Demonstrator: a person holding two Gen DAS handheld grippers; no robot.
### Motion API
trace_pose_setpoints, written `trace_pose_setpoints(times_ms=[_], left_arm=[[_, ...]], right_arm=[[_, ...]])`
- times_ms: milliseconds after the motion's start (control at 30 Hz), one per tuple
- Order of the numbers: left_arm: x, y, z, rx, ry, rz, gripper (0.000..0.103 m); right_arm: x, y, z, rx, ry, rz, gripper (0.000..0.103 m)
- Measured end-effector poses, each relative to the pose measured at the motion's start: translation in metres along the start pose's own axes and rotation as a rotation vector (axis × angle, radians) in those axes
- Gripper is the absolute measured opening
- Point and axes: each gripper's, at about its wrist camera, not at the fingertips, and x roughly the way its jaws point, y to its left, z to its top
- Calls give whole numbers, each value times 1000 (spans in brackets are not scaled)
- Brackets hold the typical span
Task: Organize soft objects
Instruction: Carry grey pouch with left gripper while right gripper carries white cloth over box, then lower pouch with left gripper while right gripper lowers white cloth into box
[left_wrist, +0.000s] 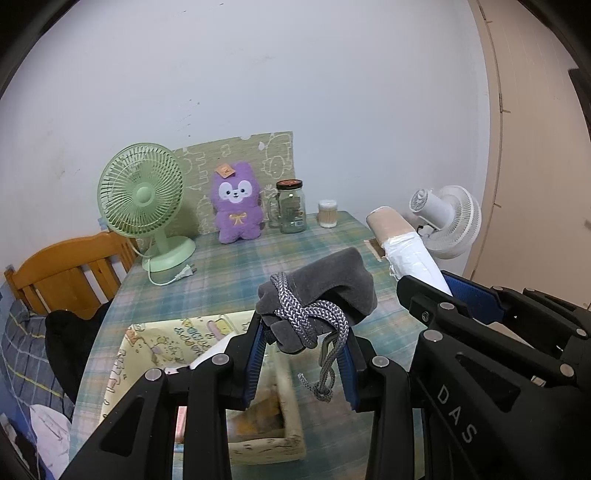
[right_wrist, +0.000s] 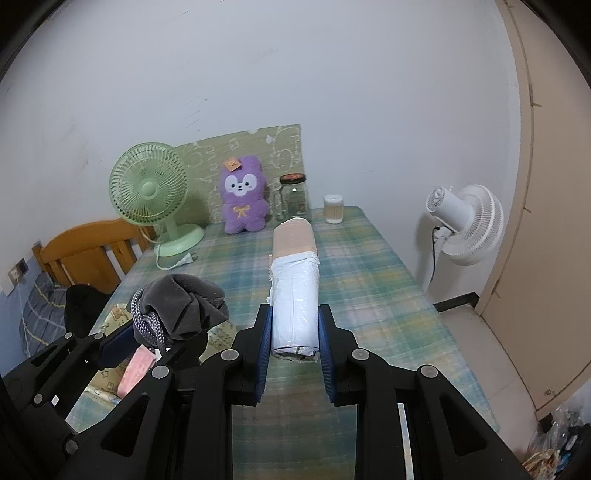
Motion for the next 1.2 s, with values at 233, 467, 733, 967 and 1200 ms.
trace_pose_setpoints(times_ms=[233,467,733,967,1200], left_arm=[[2,22,-6,-3,6,17,36],[12,44,-14,-16,30,34,36],[26,66,-27,-39,76,46,36],[41,81,-39,-60,127,51,37],[53,94,-50,-63,180,27,40]], right_arm=[[12,24,-3,-7,6,26,27],[27,44,-8,-34,35,56,27],[47,69,-18,-68,79,96,27],[62,82,-29,-83,122,117,27],[74,93,-36,-98,162,136,27]])
